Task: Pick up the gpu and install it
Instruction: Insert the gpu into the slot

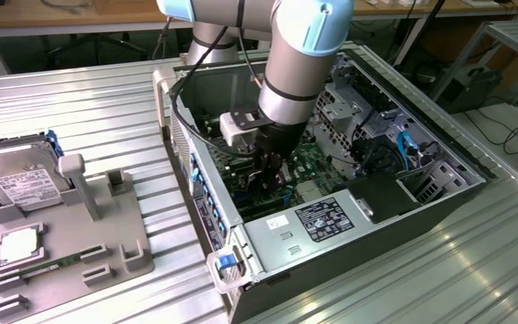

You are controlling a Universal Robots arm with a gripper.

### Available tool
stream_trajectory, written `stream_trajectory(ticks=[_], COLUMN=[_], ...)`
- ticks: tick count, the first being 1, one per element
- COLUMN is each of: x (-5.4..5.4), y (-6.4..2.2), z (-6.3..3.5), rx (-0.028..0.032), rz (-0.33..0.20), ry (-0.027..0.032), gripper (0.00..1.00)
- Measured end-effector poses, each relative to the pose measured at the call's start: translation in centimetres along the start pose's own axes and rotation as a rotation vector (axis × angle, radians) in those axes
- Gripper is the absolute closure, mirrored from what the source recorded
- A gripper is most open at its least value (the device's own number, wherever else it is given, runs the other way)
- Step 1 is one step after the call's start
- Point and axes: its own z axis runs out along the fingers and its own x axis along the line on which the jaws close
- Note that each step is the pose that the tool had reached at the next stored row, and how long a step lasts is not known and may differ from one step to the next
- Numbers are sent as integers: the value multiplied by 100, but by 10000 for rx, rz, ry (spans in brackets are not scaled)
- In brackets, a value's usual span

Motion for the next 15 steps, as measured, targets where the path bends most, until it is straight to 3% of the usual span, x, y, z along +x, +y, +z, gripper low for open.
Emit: stream_trajectory(ticks=[11, 15], x=[-8, -8], y=[17, 17], z=[-563, -567], rx=[74, 78], rz=[-1, -1], ry=[5, 6], gripper=[66, 66])
